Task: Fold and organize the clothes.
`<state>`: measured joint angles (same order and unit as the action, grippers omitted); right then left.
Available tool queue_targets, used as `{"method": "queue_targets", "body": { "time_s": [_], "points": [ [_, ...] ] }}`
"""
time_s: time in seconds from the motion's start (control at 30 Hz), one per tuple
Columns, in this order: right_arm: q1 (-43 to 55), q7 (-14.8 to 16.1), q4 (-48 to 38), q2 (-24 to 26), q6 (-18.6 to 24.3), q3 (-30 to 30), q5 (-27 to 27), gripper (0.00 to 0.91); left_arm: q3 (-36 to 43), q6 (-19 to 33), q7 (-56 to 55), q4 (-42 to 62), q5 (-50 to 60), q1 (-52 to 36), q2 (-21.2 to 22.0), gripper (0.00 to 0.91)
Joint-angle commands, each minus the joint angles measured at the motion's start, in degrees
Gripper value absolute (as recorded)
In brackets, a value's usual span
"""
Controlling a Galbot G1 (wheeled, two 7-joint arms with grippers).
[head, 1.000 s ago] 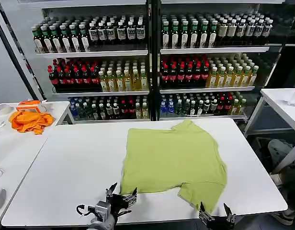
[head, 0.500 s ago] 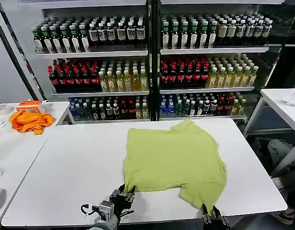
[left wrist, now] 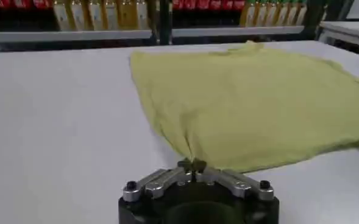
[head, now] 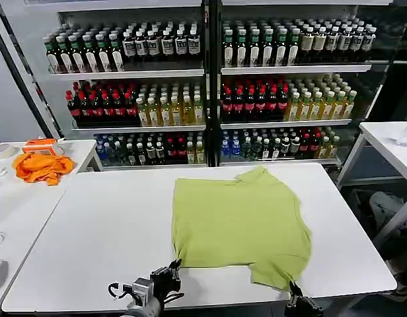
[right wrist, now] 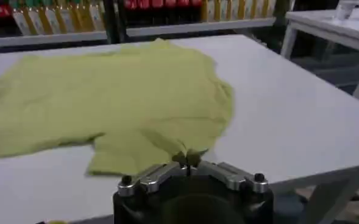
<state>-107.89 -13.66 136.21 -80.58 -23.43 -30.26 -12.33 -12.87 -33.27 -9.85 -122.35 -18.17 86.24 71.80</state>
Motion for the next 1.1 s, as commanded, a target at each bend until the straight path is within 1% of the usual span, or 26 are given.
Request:
{"method": "queue_targets", "body": {
  "time_s": [0.03, 0.17, 0.3, 0.47, 0.67, 0.83, 0.97, 1.1],
  "points": [
    [-0.34, 0.4, 6.43, 1.32, 0.44, -3.44, -0.26, 0.0, -1.55, 0.18, 0.85, -8.86, -0.31, 3.6, -0.68, 0.03],
    [2.31, 0.69, 5.49, 3.15, 0.39, -5.1, -1.55, 0.0, -1.79, 0.18, 1.25, -8.25, -0.67, 1.76, -2.15, 0.03],
    [7.71, 0.9, 1.48, 6.16, 0.45, -6.27, -3.56, 0.0, -1.61, 0.19, 1.52, -5.53, -1.54, -1.72, -3.93, 0.03],
    [14.01, 1.06, -4.08, 9.01, 0.39, -5.85, -4.84, 0.0, -0.06, 0.2, 1.74, -1.77, -1.54, -5.34, -5.03, 0.03],
    [20.16, 1.38, -10.13, 11.32, 0.04, -3.87, -5.11, 0.0, 2.01, 0.39, 0.92, 4.16, -2.08, -11.28, -4.7, 0.04],
    [24.78, 1.58, -14.46, 12.72, -0.12, -2.66, -5.07, 0.0, 4.04, 2.2, -1.69, 9.21, -2.16, -16.37, -3.5, 0.04],
    [27.36, 1.63, -17.14, 13.68, -0.06, -2.05, -4.99, 0.0, 5.28, 2.6, -2.25, 11.17, -2.11, -18.32, -3.0, 0.04],
    [29.12, 1.98, -19.33, 15.75, 0.38, -0.69, -4.78, 0.0, 6.6, 2.76, -3.14, 13.09, -1.7, -20.19, -2.2, 0.04]
  ]
}}
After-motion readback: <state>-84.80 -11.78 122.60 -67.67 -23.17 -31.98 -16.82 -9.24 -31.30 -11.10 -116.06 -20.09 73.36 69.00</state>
